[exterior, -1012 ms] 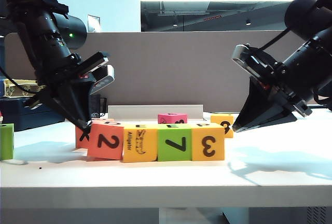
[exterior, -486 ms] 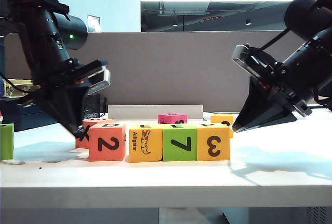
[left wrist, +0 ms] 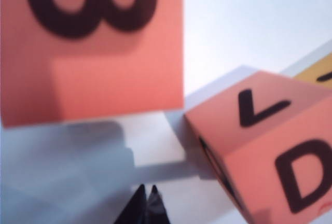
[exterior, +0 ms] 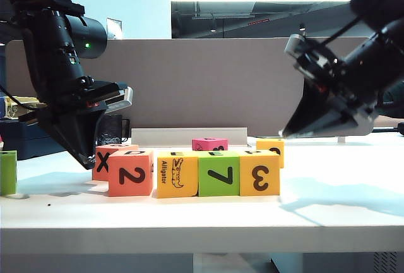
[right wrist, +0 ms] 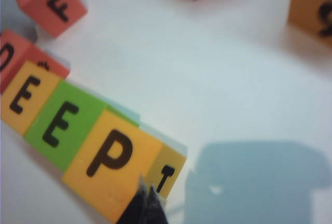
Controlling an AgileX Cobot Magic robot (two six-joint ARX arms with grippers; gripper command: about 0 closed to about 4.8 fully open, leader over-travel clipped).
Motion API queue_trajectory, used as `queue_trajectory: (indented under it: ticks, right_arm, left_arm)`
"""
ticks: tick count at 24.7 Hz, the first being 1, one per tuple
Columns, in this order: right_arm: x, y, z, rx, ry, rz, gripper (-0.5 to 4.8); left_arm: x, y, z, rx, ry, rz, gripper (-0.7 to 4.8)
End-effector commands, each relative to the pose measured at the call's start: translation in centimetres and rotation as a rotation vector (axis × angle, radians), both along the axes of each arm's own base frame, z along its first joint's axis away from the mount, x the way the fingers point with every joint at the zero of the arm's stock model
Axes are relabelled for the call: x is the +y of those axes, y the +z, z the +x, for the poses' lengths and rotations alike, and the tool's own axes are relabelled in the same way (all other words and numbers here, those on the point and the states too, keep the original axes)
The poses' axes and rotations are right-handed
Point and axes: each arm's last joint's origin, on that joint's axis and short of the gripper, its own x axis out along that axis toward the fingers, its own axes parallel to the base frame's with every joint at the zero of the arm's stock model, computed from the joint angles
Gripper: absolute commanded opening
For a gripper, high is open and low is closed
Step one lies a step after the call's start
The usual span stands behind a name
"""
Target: Select the appropriate blocks from the scattered letter blocks on the table and arrange them in a row to spell out "DEEP".
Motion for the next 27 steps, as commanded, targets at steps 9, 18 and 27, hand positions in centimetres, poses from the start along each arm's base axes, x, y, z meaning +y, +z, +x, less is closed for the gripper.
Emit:
queue_trajectory:
  ticks: [9,18,27]
  right_arm:
    - [-0.6,5.5,-2.1,-0.214,0.003,0.065,-0.01]
    - [-0.9,6.6,-3.3,-0.214,0.003,0.065,-0.01]
    - [-0.9,6.5,-3.4,-0.208,0.003,0.063,-0.01]
  left_arm:
    - [-0.6,0.7,1.2,-0.131,-0.067,-0.131,-0.06]
    - [-0.8,0.8,1.2,-0.12,-0.089,-0.199,-0.06]
    - [-0.8,0.7,0.7,-0.064,-0.099,-0.227,-0.06]
